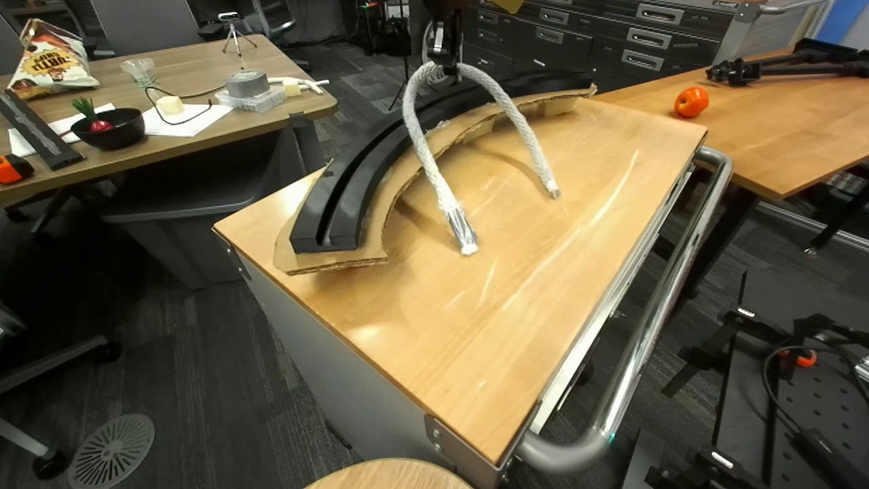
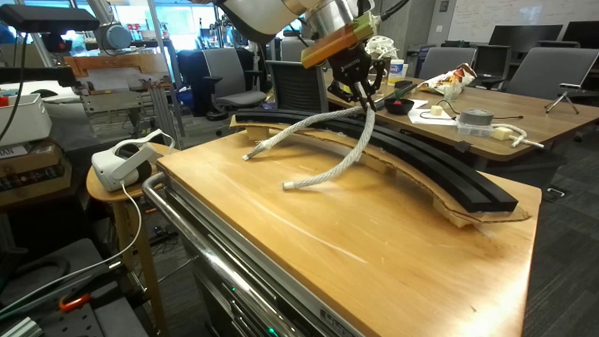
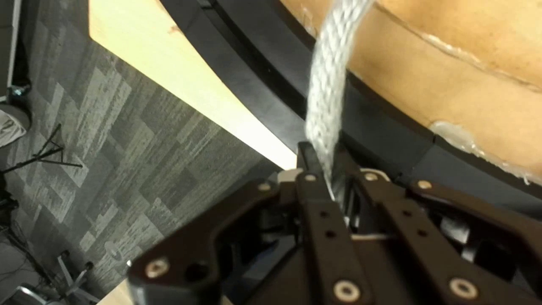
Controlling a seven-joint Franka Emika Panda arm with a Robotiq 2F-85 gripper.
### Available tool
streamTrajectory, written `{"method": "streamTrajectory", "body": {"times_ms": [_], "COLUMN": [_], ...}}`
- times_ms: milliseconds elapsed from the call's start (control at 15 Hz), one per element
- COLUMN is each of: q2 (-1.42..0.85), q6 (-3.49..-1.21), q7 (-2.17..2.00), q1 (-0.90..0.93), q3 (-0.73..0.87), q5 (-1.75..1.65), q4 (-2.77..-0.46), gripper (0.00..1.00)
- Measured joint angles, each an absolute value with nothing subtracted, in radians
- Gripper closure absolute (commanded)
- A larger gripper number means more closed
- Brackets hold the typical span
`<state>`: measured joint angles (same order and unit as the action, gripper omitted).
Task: Put the white rope on the skate
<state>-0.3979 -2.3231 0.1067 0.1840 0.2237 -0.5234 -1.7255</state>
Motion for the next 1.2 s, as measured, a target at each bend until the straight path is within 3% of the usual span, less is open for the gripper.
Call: {"method": "streamTrajectory", "body": {"times_ms": [267, 1200], "q2": [-0.442, -0.621], "q6": [-2.15, -1.867], "q7": [0.159, 0.586], "q1": [0.154, 0.002], "q3": [0.167, 0.013], "q5": [-0.556, -0.384], "q4": [-1.628, -1.333], "gripper": [0.92, 0.92]}}
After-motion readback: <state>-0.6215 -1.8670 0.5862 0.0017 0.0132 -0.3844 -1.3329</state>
